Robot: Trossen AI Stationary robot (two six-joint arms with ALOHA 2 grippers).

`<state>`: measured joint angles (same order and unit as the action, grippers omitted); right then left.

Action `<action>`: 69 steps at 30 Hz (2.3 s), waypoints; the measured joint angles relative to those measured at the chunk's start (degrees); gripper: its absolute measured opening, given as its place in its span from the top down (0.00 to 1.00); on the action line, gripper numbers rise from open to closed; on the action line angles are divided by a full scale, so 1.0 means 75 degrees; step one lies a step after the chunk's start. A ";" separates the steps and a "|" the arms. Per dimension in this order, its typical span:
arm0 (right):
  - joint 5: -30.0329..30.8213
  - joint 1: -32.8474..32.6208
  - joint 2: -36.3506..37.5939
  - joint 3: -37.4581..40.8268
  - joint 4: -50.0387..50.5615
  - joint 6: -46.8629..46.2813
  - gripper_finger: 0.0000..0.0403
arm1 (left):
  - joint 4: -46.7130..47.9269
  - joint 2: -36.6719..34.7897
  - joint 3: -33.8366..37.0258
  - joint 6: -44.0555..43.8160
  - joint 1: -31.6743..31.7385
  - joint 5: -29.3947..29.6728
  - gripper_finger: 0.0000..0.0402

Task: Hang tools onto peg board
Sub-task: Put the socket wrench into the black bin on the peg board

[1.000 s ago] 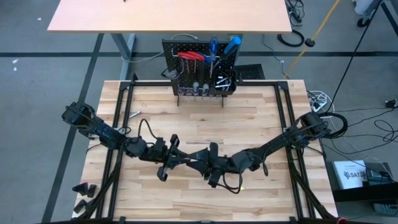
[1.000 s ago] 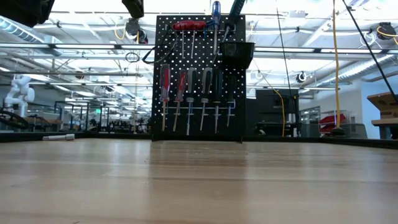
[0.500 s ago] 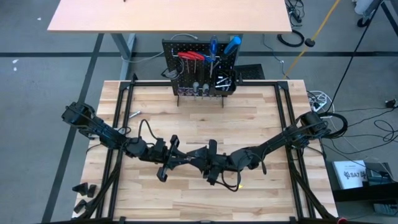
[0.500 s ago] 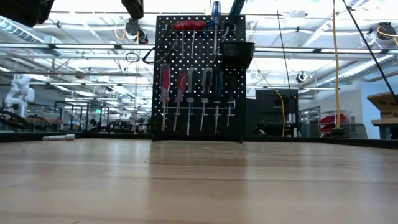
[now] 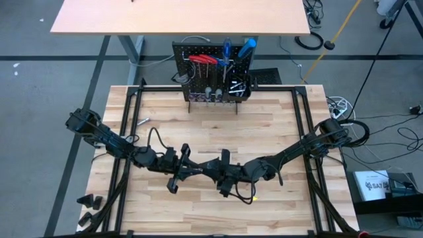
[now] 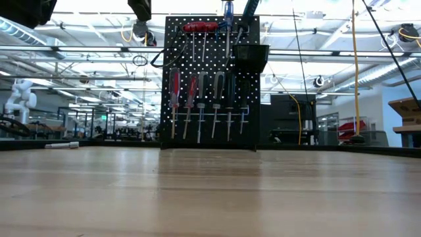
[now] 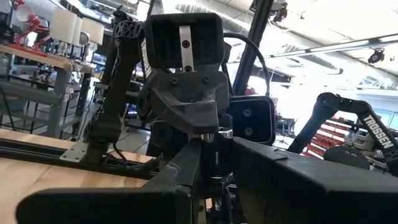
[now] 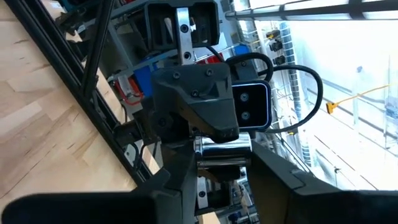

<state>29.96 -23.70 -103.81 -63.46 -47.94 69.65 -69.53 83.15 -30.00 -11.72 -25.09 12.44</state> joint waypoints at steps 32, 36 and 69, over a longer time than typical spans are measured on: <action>0.3603 0.0030 0.0902 0.0006 0.1411 -0.0747 0.73 | 0.4853 -0.2968 0.0007 0.1368 0.0007 0.3415 0.45; 0.3516 0.0433 0.1764 0.0006 0.3464 -0.2521 0.74 | 0.5215 -0.3531 0.0015 0.2176 0.0064 0.4575 0.45; -0.0360 0.5163 0.4415 0.0003 0.6679 -0.8169 0.67 | 0.7657 -0.5356 0.0012 0.2601 0.0150 0.4895 0.45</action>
<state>27.26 15.02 -70.70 -63.44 2.15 8.38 -12.10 42.98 -29.91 7.79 -23.97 49.15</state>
